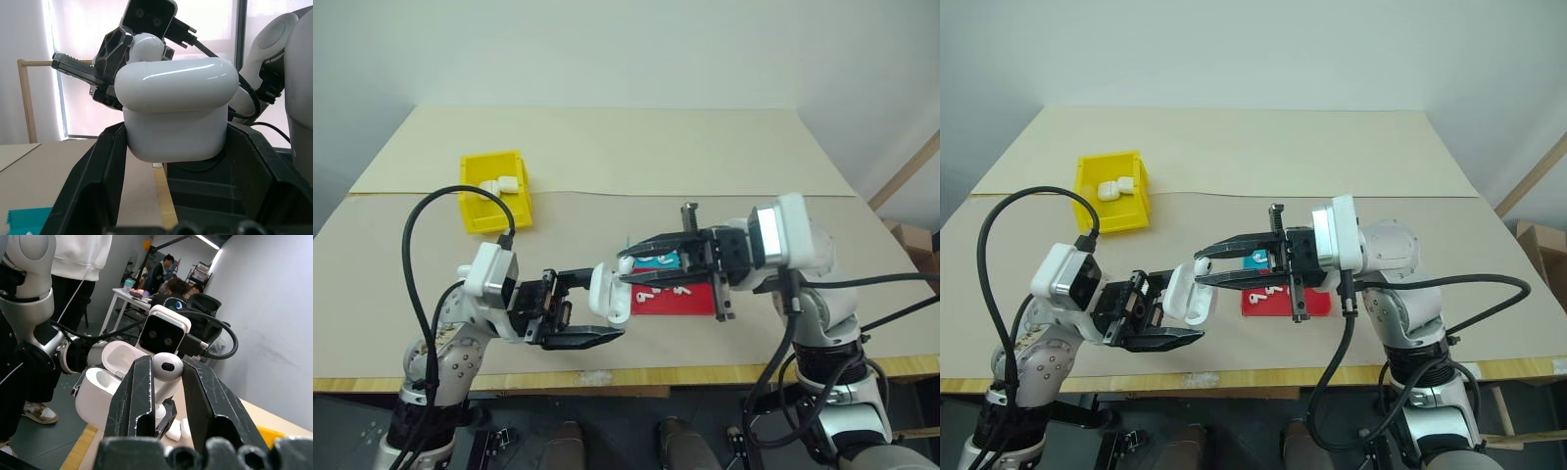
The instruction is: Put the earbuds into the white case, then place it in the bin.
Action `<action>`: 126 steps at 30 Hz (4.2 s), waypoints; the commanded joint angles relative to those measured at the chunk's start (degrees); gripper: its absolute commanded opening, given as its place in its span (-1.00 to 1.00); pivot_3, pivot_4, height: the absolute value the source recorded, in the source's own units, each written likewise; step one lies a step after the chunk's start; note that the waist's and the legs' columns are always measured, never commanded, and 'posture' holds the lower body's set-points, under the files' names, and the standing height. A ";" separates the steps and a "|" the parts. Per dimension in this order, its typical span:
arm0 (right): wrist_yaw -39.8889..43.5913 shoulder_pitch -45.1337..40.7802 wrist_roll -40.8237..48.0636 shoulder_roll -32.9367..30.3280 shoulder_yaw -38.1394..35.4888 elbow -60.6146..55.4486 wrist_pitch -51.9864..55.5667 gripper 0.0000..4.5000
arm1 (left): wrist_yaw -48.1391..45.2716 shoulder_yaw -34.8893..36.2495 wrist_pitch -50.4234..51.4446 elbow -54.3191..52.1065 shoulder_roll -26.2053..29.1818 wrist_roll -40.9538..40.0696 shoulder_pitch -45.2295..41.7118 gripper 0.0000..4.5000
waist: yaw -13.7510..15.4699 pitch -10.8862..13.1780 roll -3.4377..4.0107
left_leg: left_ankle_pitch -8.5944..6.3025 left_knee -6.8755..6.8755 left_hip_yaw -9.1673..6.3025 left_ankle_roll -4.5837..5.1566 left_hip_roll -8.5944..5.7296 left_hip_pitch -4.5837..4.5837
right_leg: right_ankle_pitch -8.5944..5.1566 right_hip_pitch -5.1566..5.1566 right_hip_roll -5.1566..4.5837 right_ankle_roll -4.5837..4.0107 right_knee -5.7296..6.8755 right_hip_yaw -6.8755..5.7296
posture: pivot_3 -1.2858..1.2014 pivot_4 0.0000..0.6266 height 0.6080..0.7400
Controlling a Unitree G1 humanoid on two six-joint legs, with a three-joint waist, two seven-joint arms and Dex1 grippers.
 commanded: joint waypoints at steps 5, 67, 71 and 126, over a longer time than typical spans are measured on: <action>0.19 -0.15 -0.52 -0.62 1.20 -0.62 -2.20 -0.69 | 0.03 0.10 -0.33 -1.50 0.47 -0.29 -0.87 0.23 | 0.00 0.00 0.00 | 0.00 0.00 0.00 0.00 0.00 0.00 | 0.00 0.00 0.00 0.00 0.00 0.00 | 0.03 -0.52 1.00; 9.54 -47.67 -53.82 -2.97 33.65 70.44 -18.03 0.02 | -1.19 3.70 -3.60 -0.44 3.31 1.99 5.38 0.23 | -0.99 0.09 0.13 | 0.00 -0.14 0.07 0.00 0.01 -0.05 | 0.01 -0.18 -0.03 -0.06 -0.03 0.03 | 0.03 -0.52 1.00; 7.29 -51.10 -58.57 0.95 35.26 80.30 -20.75 0.02 | -0.67 3.79 -3.68 -1.33 3.39 2.02 6.11 0.23 | -1.37 0.13 0.19 | 0.00 -0.16 0.07 0.00 0.02 -0.01 | 0.01 -0.18 -0.02 -0.08 0.02 0.02 | 0.03 -0.52 1.00; 1.14 -51.30 -67.84 12.84 28.55 94.79 -15.99 0.02 | 2.32 6.87 -2.79 -6.55 6.18 -1.50 11.00 0.23 | -1.60 0.21 0.33 | 0.00 -0.21 0.06 -0.01 0.01 0.05 | -0.01 -0.21 -0.01 -0.12 0.19 0.04 | 0.03 -0.52 1.00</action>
